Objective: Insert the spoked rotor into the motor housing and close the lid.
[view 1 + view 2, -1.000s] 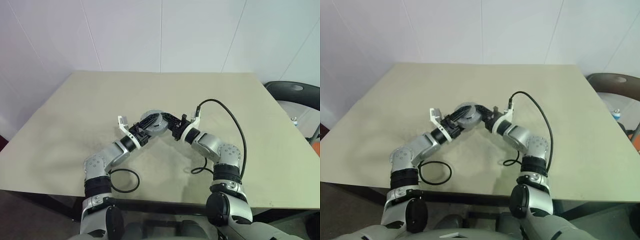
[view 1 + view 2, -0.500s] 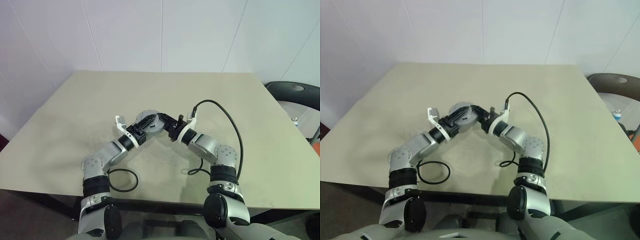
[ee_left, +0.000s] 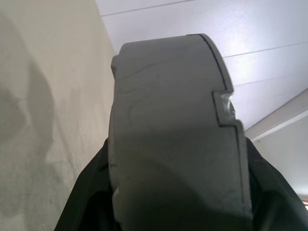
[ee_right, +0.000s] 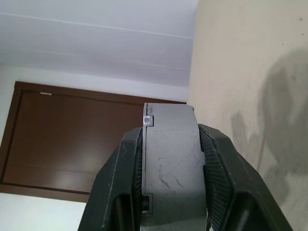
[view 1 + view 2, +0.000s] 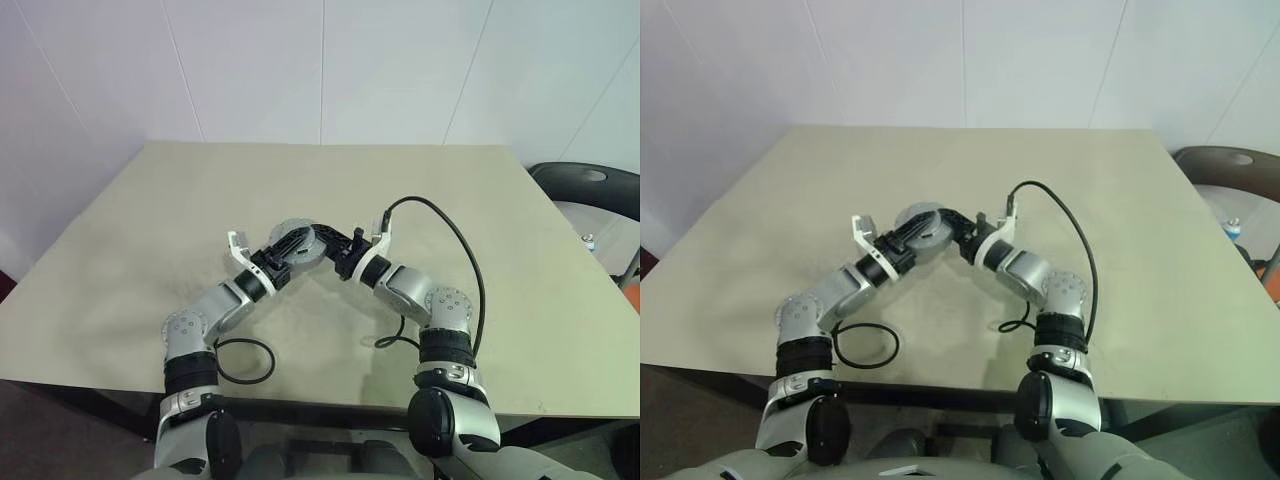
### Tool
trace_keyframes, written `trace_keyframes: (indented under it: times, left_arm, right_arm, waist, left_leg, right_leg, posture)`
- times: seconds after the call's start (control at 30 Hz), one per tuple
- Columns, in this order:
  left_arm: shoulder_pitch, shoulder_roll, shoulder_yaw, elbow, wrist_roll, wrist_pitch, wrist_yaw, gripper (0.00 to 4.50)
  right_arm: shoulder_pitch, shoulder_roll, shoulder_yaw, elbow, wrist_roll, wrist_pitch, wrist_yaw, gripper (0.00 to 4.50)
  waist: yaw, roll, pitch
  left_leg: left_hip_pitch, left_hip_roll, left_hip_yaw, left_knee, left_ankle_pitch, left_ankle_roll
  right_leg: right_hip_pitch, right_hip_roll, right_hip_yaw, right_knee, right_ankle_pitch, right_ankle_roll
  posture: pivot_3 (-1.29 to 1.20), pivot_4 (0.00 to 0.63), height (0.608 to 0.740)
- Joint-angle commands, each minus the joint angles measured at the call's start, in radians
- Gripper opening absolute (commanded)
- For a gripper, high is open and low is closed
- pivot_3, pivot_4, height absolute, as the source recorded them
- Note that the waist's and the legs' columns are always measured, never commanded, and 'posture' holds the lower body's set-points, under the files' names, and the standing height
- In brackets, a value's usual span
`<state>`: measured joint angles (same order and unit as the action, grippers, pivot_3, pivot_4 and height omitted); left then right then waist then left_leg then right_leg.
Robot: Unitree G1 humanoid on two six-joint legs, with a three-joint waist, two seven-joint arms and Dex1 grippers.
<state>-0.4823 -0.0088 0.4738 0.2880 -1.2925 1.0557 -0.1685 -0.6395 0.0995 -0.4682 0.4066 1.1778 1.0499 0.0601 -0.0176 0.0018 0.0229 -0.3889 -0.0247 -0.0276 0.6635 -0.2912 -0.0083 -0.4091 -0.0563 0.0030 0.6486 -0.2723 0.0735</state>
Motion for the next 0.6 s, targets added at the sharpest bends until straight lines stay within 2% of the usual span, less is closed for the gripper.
trace_keyframes:
  times: [0.03, 0.13, 0.4, 0.6]
  left_arm:
    - [-0.027, 0.021, -0.013, -0.024, 0.015, -0.025, -0.018, 2.22]
    - [-0.028, 0.020, -0.015, -0.024, 0.019, -0.029, -0.023, 2.22]
    - [-0.027, 0.032, 0.007, -0.048, 0.019, -0.044, -0.028, 2.22]
    - [-0.016, 0.135, 0.083, -0.090, -0.003, -0.078, -0.022, 2.22]
  right_arm:
    - [-0.002, -0.005, 0.045, -0.041, -0.046, -0.017, -0.001, 2.24]
    - [-0.009, -0.008, 0.037, -0.020, -0.033, 0.012, -0.011, 3.19]
    - [-0.008, -0.021, 0.019, 0.030, -0.067, -0.005, -0.036, 3.19]
    - [0.002, -0.028, 0.023, 0.062, -0.109, -0.039, -0.030, 3.19]
  waist:
    - [0.000, 0.000, 0.000]
    - [0.000, 0.000, 0.000]
    - [0.000, 0.000, 0.000]
    - [-0.006, -0.001, 0.000]
  left_leg:
    - [0.000, 0.000, 0.000, 0.000, 0.000, 0.000]
    - [0.000, 0.000, 0.000, 0.000, 0.000, 0.000]
    - [0.000, 0.000, 0.000, 0.000, 0.000, 0.000]
    - [0.000, 0.001, 0.000, 0.000, 0.000, 0.000]
  right_leg:
    - [0.000, 0.000, 0.000, 0.000, 0.000, 0.000]
    - [0.000, 0.000, 0.000, 0.000, 0.000, 0.000]
    - [0.000, 0.000, 0.000, 0.000, 0.000, 0.000]
    - [0.000, 0.001, 0.001, 0.000, 0.000, 0.000]
  posture:
    - [0.00, 0.000, 0.740]
    - [0.00, 0.000, 0.740]
    - [0.00, 0.000, 0.740]
    - [0.00, 0.000, 0.740]
